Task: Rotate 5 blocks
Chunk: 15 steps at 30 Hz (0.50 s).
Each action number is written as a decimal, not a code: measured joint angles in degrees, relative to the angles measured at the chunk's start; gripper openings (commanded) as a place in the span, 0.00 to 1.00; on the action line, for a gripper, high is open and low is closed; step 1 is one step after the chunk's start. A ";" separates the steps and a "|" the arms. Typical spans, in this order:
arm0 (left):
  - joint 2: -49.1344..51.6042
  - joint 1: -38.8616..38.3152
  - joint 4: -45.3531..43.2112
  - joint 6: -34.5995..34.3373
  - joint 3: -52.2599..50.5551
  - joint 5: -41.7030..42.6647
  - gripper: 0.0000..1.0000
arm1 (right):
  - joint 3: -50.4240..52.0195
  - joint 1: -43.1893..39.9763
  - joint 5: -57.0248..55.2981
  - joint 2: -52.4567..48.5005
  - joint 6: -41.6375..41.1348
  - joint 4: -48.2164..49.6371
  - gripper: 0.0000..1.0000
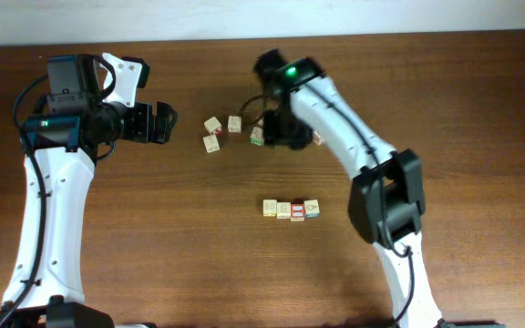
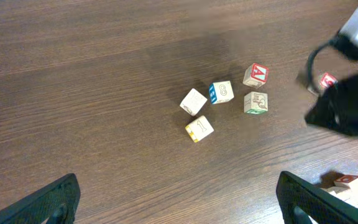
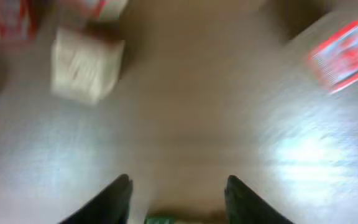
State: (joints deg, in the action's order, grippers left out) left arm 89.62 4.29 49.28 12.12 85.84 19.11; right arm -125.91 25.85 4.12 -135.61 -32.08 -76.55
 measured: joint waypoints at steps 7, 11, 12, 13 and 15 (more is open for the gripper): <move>0.00 0.00 0.00 0.00 0.00 0.00 0.99 | 0.00 -10.93 -2.01 -0.81 -3.39 3.15 0.62; 0.00 0.00 0.02 0.00 0.00 0.00 0.99 | 0.00 -11.43 -2.40 -3.80 -6.32 5.44 0.62; 0.00 0.00 0.00 0.00 0.00 0.00 0.99 | 0.00 -11.39 -2.40 -4.26 -6.64 5.79 0.61; 0.00 0.00 0.00 0.00 0.00 0.00 0.99 | 0.00 -11.28 -2.40 -4.70 -6.93 6.40 0.57; 0.00 0.00 0.02 0.00 0.00 0.00 0.99 | 0.00 -11.17 -2.43 -4.83 -7.21 6.62 0.52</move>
State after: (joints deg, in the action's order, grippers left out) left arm 89.62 4.29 49.30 12.12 85.84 19.11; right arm -125.91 14.68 1.69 -140.44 -39.29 -69.93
